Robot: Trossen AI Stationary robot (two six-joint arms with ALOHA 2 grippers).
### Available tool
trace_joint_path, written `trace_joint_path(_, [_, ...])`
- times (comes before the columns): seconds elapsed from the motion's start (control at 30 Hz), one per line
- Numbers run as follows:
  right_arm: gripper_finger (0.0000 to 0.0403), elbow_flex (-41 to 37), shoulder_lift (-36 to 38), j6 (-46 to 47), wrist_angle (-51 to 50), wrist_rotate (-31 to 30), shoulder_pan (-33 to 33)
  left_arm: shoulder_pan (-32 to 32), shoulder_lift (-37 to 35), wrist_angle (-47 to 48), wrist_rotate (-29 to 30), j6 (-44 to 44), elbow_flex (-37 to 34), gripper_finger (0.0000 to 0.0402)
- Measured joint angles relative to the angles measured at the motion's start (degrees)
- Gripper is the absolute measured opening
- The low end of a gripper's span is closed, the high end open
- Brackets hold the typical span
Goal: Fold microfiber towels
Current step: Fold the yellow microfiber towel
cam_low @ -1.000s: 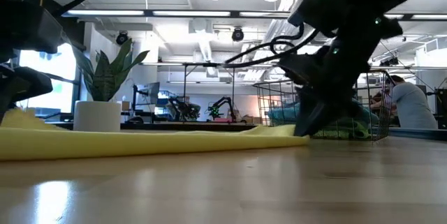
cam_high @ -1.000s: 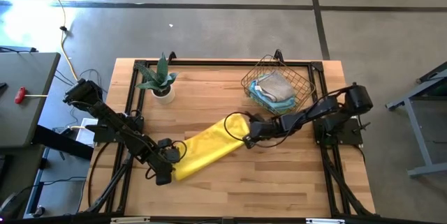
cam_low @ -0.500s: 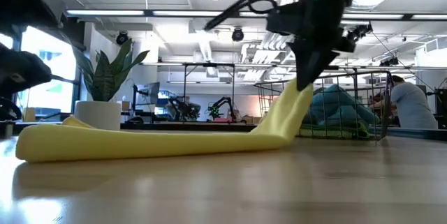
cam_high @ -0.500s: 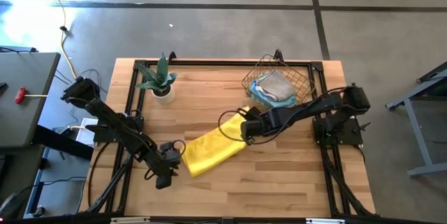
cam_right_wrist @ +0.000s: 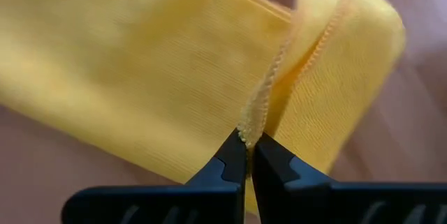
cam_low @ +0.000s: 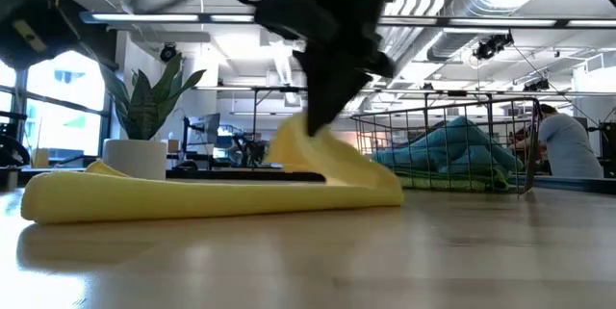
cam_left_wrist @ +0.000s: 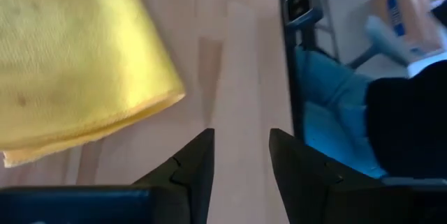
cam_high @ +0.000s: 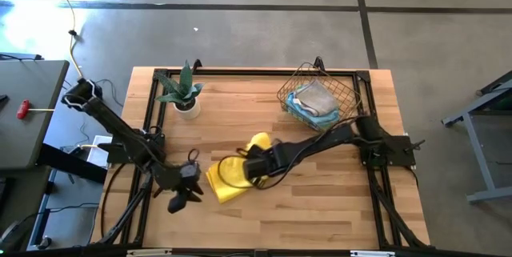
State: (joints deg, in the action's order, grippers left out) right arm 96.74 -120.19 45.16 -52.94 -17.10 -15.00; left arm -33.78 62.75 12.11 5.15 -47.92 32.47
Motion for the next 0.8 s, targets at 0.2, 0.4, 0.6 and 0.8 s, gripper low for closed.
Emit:
trace_joint_path(0.2, [0.0000, 12.4, -8.1, -4.5, 0.1, 0.2, -1.4, -0.7, -6.1, 0.5, 0.0, 2.2, 0.0, 0.0129])
trace_joint_path(0.4, [0.0000, 22.7, -15.2, -8.6, 1.2, 2.1, -1.6, -2.4, -10.4, 0.5, 0.1, 3.0, 0.0, 0.0129])
trace_joint_path(0.6, [0.0000, 30.1, -17.7, -12.2, 2.8, 0.9, -1.5, -4.2, -11.3, 0.5, 1.0, 4.1, 0.0, 0.0129])
trace_joint_path(0.8, [0.0000, 30.1, -17.7, -12.8, 8.2, 1.9, -1.5, -5.0, -11.3, 0.5, 1.6, 4.1, 0.0, 0.0129])
